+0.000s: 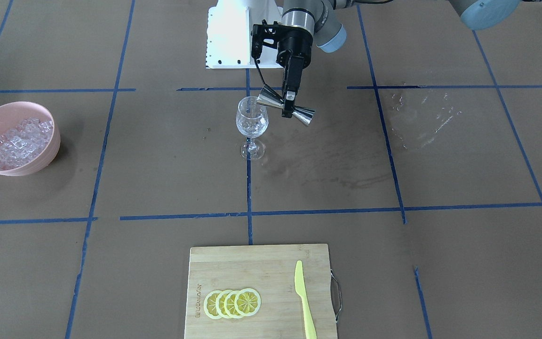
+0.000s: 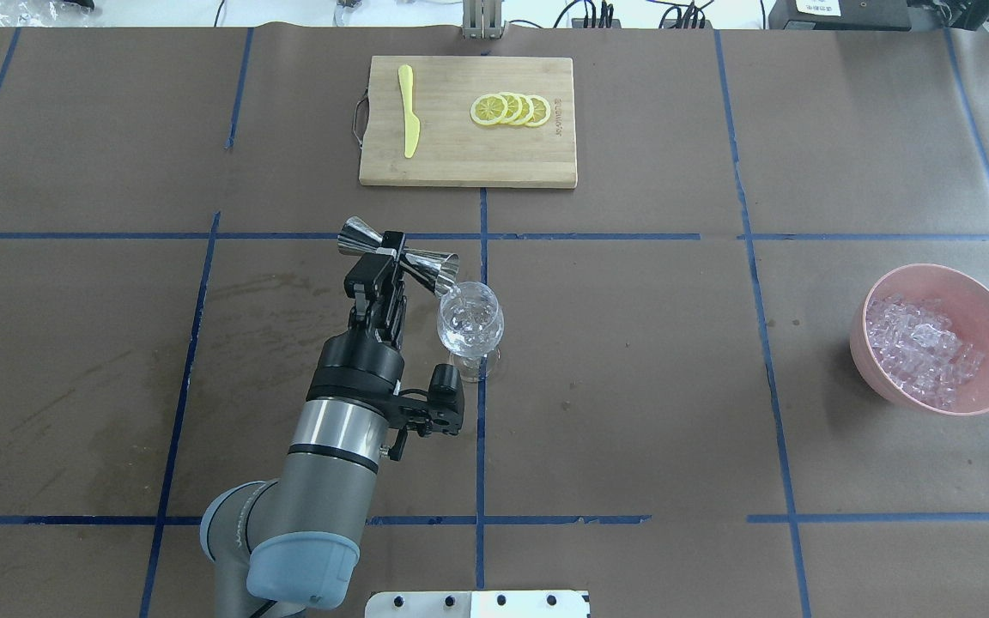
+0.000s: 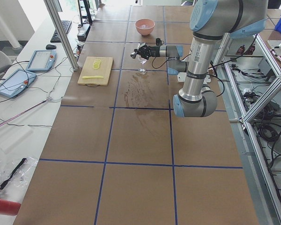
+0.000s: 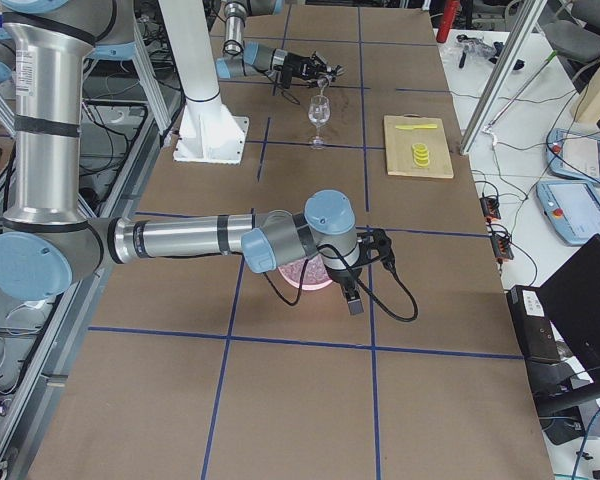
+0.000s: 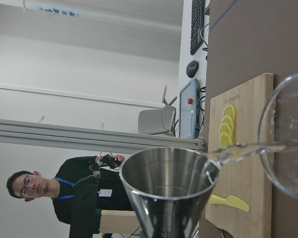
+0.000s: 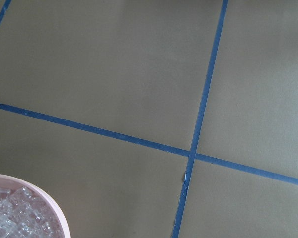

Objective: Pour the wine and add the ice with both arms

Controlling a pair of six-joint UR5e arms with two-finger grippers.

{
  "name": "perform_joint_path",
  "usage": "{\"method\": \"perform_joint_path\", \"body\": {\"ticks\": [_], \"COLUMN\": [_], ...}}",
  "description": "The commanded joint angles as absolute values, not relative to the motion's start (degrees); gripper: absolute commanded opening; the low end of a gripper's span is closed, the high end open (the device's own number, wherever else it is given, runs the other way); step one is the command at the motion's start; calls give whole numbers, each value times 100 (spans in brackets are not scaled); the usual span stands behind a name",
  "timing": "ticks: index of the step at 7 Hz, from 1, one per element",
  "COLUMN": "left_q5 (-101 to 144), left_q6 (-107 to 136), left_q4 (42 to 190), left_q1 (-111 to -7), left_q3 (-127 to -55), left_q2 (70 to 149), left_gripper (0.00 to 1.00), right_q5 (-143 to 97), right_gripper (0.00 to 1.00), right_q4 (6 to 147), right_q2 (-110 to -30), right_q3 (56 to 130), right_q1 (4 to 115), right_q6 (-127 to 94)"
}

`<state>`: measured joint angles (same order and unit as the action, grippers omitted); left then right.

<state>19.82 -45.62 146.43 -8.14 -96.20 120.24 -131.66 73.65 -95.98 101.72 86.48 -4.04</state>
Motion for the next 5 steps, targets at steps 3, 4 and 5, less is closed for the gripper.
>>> {"method": "perform_joint_path", "body": {"ticks": [3, 4, 5], "left_q5": [1986, 2004, 2013], "left_q6": [-5502, -5458, -5449], "left_q4": [14669, 14721, 15409], "left_q1": [-809, -809, -817], "left_q3": [-9633, -9694, -9703], "left_q2": [12120, 12129, 12138], "left_gripper": [0, 0, 0], "right_q5": [-13166, -13166, -13166], "right_gripper": [100, 100, 100], "right_q4": [7365, 7365, 7365], "right_q2": [-9598, -9598, -9598], "right_q3": [10169, 10160, 10160], "right_q1": [8648, 8648, 8648], "right_q6": [-404, -404, -404]}}
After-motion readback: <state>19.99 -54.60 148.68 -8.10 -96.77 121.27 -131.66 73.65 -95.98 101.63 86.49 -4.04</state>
